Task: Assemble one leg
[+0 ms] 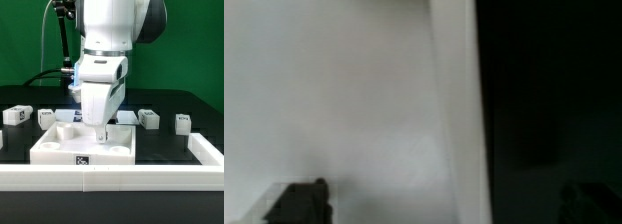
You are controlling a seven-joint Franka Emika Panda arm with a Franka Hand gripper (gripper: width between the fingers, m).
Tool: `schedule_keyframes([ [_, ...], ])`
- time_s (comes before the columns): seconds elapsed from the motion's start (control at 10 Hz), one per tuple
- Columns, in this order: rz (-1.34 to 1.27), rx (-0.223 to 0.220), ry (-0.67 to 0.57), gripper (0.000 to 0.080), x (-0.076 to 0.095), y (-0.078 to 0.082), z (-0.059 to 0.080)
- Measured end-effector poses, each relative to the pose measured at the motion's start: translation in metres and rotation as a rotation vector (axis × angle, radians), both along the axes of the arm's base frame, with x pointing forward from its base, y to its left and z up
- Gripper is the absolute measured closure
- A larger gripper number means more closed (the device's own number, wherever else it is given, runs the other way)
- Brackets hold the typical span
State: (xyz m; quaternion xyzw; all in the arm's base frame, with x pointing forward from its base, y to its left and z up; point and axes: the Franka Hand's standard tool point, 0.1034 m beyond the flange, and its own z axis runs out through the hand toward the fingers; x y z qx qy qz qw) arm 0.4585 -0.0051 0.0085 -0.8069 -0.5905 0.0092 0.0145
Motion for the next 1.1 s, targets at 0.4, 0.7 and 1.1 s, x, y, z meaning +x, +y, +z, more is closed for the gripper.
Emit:
schedule_keyframes([
  [0.4,-0.027,-0.001,0.002,0.0277,0.0005,0.0036,0.0003],
  [0.7,-0.027,-0.001,0.003,0.0724,0.0004,0.0034,0.0002],
  [1.1,-0.027,-0.001,-0.002,0.0741,0.0014,0.0034,0.0006],
])
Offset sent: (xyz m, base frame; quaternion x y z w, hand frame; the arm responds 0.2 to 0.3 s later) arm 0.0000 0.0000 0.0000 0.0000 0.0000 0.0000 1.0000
